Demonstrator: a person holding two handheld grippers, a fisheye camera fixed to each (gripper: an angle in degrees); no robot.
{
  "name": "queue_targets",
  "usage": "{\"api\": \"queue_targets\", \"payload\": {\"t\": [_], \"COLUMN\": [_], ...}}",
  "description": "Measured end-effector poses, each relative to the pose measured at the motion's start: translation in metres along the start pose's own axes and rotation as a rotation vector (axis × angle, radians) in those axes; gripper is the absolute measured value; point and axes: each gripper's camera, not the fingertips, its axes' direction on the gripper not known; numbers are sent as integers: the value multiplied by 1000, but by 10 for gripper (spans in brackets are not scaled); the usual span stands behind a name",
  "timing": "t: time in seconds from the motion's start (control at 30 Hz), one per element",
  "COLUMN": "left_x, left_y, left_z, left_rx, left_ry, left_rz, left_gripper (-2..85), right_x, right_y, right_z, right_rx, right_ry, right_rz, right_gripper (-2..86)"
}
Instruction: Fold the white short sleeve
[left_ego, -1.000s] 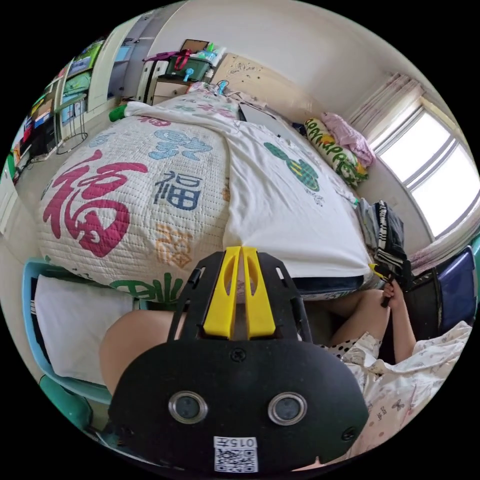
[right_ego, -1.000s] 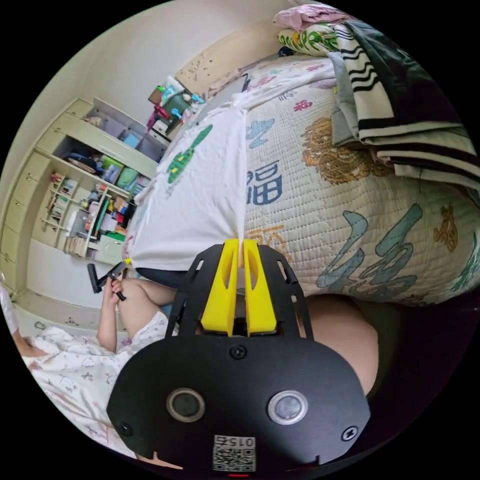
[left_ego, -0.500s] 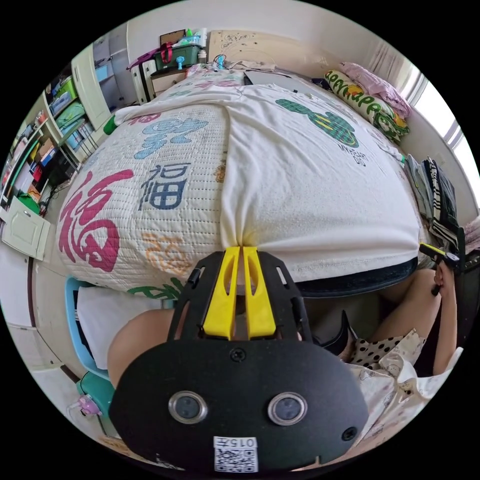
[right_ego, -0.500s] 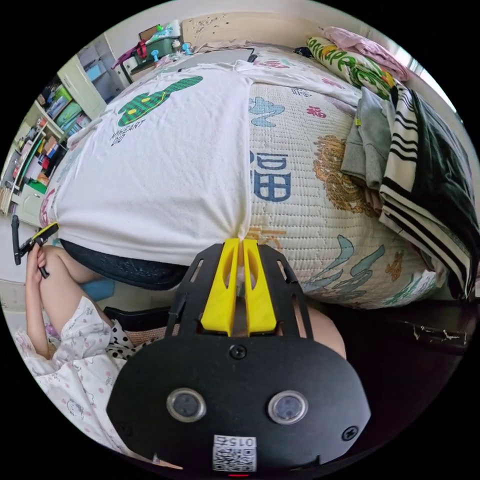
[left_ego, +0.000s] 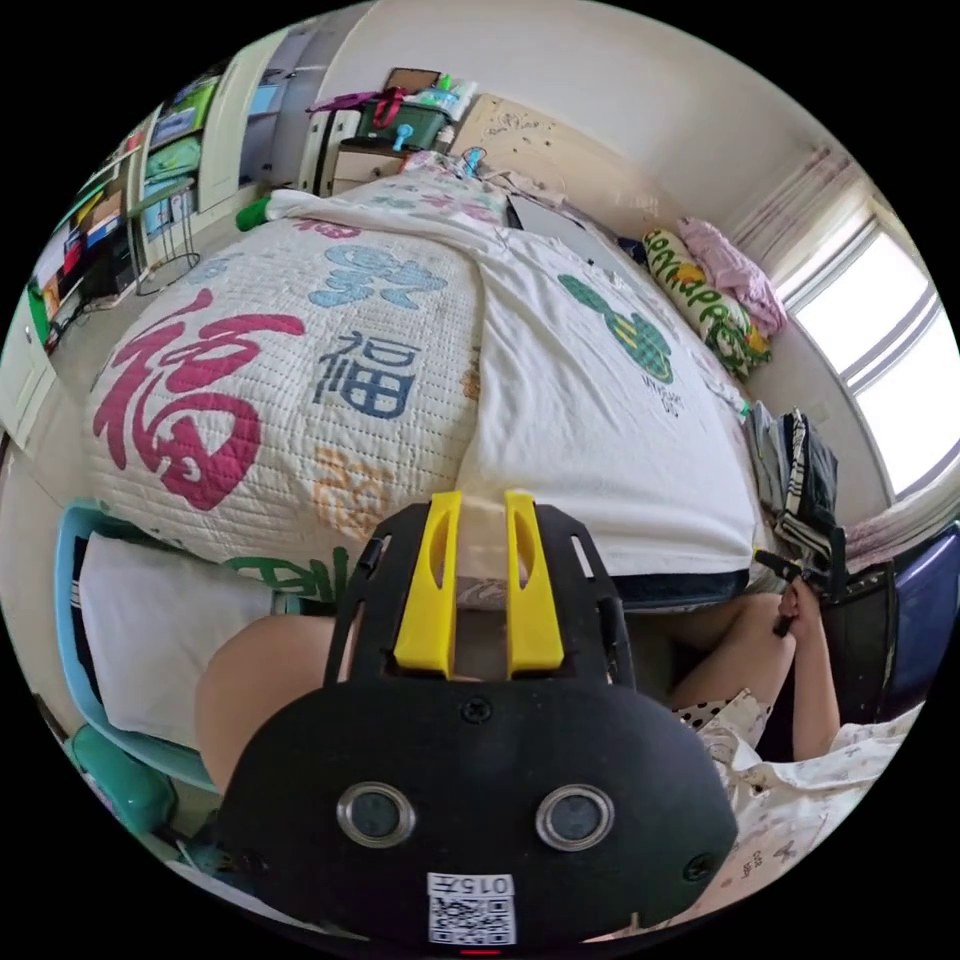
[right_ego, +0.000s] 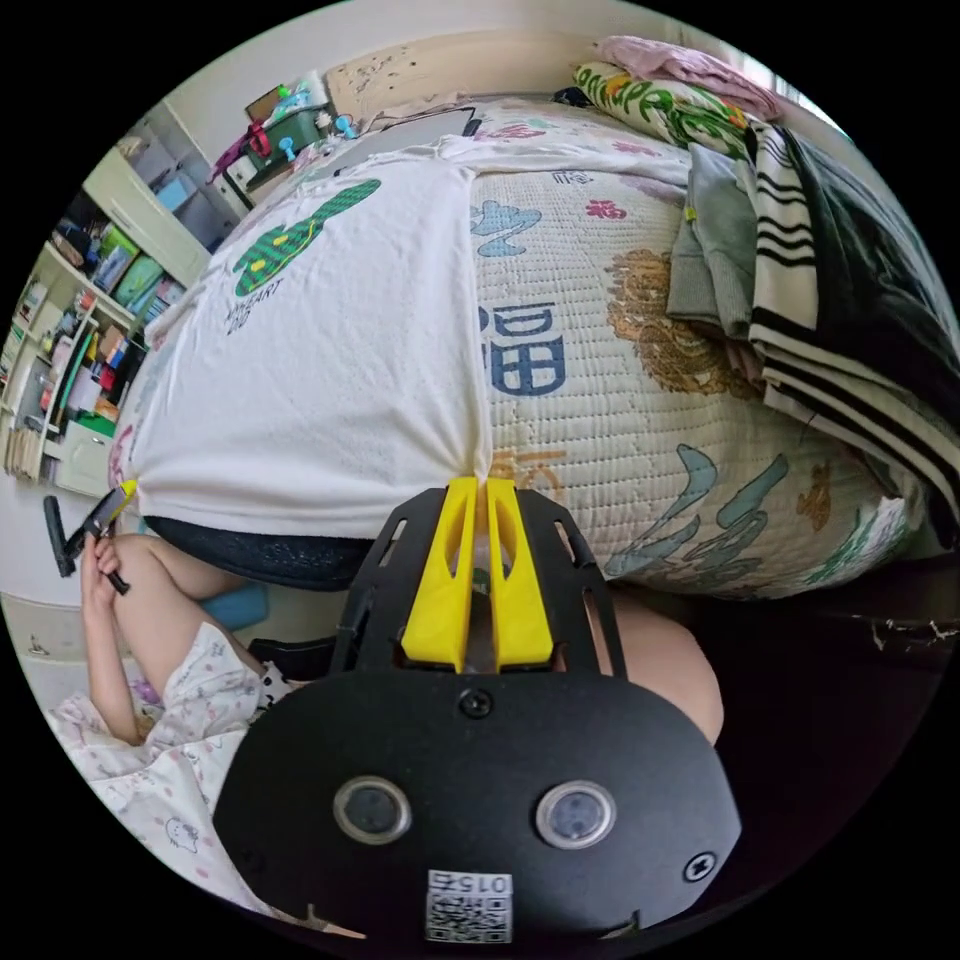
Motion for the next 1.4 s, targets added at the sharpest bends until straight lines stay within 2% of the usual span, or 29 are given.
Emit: {"api": "queue_targets", "payload": {"t": [0.17,0.33,0.47,0.63,0.83,0.9,0.97,1.0,1.03,1.07,1.13,1.27,1.33,1.4], "left_x": [-28,-24,46,123,156,149,109,104,101,105,107,89,93,105], "left_y": [42,77,123,158,141,122,80,75,70,63,49,36,28,16], "left_z": [-17,-9,-14,10,28,32,39,39,36,37,49,91,90,86], "left_rx": [210,349,600,760,731,678,508,503,531,515,400,175,174,162], "left_ry": [62,129,-176,-428,-350,-249,24,65,66,-15,-84,-2,14,-113], "left_rz": [-112,-65,159,409,443,344,88,68,48,28,-2,-111,-99,-85], "left_gripper": [80,89,109,125,138,135,134,133,131,132,140,132,119,116], "right_x": [21,4,-13,-42,-88,-101,-114,-116,-121,-125,-132,-146,-155,-166], "right_y": [-16,-24,-35,-49,-70,-78,-90,-93,-100,-107,-119,-149,-164,-179], "right_z": [-18,-35,-50,-68,-91,-99,-110,-113,-118,-124,-132,-150,-157,-164], "right_rx": [-15,-3,-2,3,10,12,12,12,12,11,9,2,-2,-4], "right_ry": [-116,-112,-119,-108,-74,-71,-82,-88,-101,-114,-133,-184,-200,-206], "right_rz": [36,37,39,27,12,9,12,14,18,22,26,45,52,57], "right_gripper": [4,4,5,5,5,5,5,5,5,5,5,5,5,6]}}
